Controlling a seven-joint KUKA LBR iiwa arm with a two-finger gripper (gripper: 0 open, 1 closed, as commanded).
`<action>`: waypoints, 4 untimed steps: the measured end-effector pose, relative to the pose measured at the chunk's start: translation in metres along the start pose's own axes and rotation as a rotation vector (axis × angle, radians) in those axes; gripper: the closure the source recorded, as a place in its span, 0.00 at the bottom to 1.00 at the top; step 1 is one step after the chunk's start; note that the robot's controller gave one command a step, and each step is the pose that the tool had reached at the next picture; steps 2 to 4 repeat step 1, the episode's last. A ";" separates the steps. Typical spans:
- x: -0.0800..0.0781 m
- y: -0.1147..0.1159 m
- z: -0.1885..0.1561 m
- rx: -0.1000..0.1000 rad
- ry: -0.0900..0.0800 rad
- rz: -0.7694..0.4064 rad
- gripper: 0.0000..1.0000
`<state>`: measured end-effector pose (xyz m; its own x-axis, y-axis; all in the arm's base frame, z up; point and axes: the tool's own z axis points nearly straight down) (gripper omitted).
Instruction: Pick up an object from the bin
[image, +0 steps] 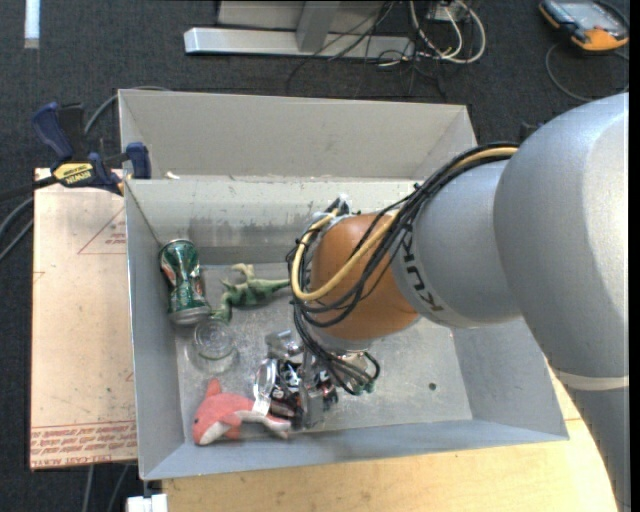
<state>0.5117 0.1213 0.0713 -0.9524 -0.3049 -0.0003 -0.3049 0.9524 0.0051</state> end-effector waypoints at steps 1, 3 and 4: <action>0.000 0.000 0.000 0.000 0.000 0.000 1.00; 0.000 0.000 0.000 0.000 0.000 0.000 1.00; 0.000 0.000 0.000 0.000 0.000 0.000 1.00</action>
Offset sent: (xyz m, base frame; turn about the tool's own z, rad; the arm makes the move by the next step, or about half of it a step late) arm 0.0000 0.0000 0.0000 0.0000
